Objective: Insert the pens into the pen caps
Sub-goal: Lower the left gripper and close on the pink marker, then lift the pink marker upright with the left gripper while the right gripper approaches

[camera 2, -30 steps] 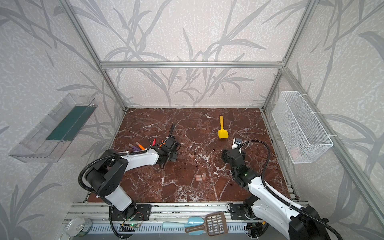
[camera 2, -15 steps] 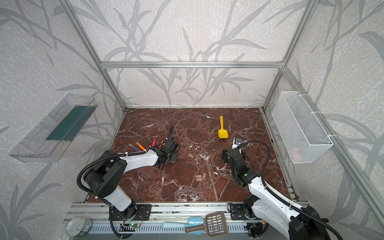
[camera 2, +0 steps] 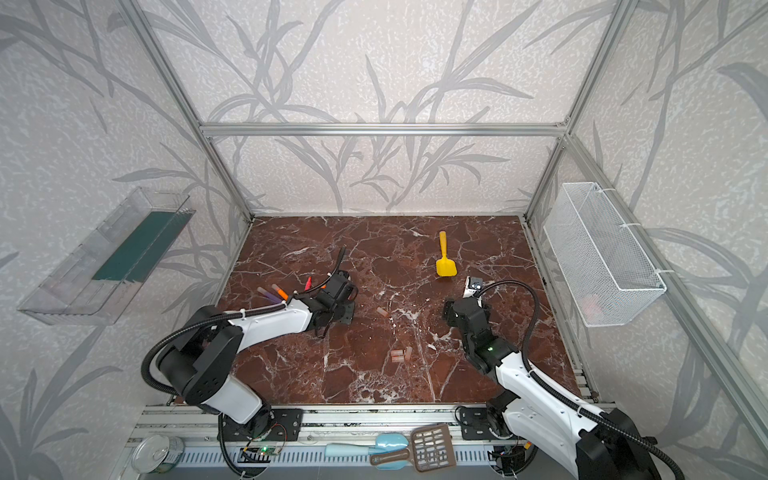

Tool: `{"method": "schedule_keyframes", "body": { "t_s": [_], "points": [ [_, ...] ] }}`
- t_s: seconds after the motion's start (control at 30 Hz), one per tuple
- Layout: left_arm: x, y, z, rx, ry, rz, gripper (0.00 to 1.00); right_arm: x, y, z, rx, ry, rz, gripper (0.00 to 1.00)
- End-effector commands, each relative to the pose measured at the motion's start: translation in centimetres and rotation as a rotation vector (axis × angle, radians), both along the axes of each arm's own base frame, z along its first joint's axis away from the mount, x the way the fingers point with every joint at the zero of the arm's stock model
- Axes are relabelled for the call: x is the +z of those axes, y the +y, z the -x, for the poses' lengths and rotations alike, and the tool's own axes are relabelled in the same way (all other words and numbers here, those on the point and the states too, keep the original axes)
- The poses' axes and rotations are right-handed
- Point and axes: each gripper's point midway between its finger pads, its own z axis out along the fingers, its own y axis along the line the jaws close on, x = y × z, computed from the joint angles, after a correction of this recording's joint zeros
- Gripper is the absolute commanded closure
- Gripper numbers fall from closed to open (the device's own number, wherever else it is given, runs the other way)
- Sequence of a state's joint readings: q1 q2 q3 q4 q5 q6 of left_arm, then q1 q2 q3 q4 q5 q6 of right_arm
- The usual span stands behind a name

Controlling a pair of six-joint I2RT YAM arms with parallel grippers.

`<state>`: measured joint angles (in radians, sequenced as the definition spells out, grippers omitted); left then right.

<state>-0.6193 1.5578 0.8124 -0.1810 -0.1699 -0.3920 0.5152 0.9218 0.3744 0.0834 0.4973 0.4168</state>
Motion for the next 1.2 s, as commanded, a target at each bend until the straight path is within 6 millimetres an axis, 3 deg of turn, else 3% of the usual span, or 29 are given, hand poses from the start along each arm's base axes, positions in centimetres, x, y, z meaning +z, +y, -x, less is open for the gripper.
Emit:
{"method": "schedule_keyframes", "body": {
  "t_s": [0.0, 0.23, 0.33, 0.47, 0.6, 0.7, 0.8, 0.93, 1.17],
  "points": [
    [3.6, -1.3, -0.1, -0.056, -0.079, 0.100, 0.97, 0.9, -0.4, -0.3, -0.028, -0.037, -0.003, 0.17],
    [7.7, -4.2, 2.0, -0.236, -0.202, 0.331, 1.00, 1.4, -0.1, 0.1, -0.019, -0.047, -0.072, 0.17],
    [9.1, -4.6, 2.9, -0.276, -0.230, 0.384, 0.99, 1.7, 3.4, 0.4, 0.130, -0.017, -0.219, 0.17],
    [10.3, -5.5, 3.9, -0.336, -0.266, 0.470, 0.99, 2.0, 9.7, 1.1, 0.351, 0.008, -0.459, 0.18],
    [11.3, -6.7, 5.1, -0.402, -0.280, 0.564, 1.00, 3.5, 16.3, 2.5, 0.521, 0.026, -0.481, 0.19],
    [11.7, -7.3, 5.8, -0.448, -0.287, 0.616, 1.00, 3.8, 19.7, 3.0, 0.618, 0.043, -0.545, 0.19],
    [12.0, -7.8, 6.3, -0.482, -0.306, 0.665, 1.00, 3.6, 21.9, 3.1, 0.674, 0.052, -0.607, 0.21],
    [11.9, -8.0, 6.8, -0.502, -0.296, 0.681, 1.00, 3.6, 23.2, 2.3, 0.673, 0.071, -0.626, 0.22],
    [11.0, -7.9, 7.1, -0.505, -0.292, 0.680, 1.00, 4.6, 22.6, 2.1, 0.645, 0.003, -0.693, 0.24]
  ]
}}
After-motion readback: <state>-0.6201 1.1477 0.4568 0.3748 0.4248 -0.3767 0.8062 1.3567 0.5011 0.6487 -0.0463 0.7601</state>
